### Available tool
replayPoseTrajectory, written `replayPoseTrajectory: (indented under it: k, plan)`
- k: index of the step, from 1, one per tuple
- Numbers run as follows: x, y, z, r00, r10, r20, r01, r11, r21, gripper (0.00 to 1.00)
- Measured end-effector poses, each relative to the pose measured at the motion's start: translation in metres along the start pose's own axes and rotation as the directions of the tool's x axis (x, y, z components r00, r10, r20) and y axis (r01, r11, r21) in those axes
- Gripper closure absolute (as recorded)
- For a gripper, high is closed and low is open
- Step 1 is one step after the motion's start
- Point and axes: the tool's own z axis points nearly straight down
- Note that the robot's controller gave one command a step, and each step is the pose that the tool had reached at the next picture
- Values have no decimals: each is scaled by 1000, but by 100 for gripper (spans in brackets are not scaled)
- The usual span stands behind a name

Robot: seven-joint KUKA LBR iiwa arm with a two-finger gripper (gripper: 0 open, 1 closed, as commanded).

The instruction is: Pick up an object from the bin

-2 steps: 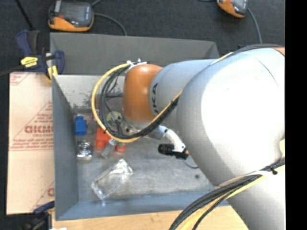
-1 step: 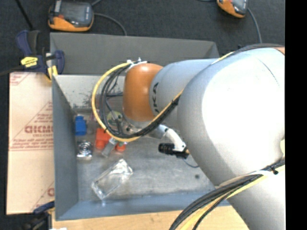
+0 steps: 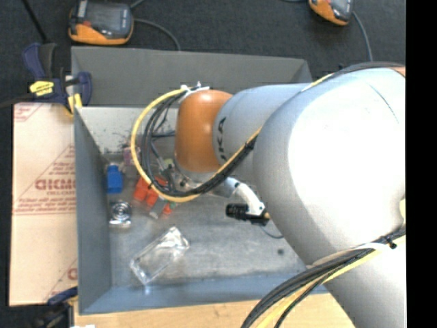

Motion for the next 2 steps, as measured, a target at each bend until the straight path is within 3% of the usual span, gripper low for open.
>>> replayPoseTrajectory:
  k: [1,2]
  plan:
    - [-1,0,-3,1000,-2,-8,2,1000,10,100]
    - [-5,2,-124,1000,-8,-5,8,1000,3,100]
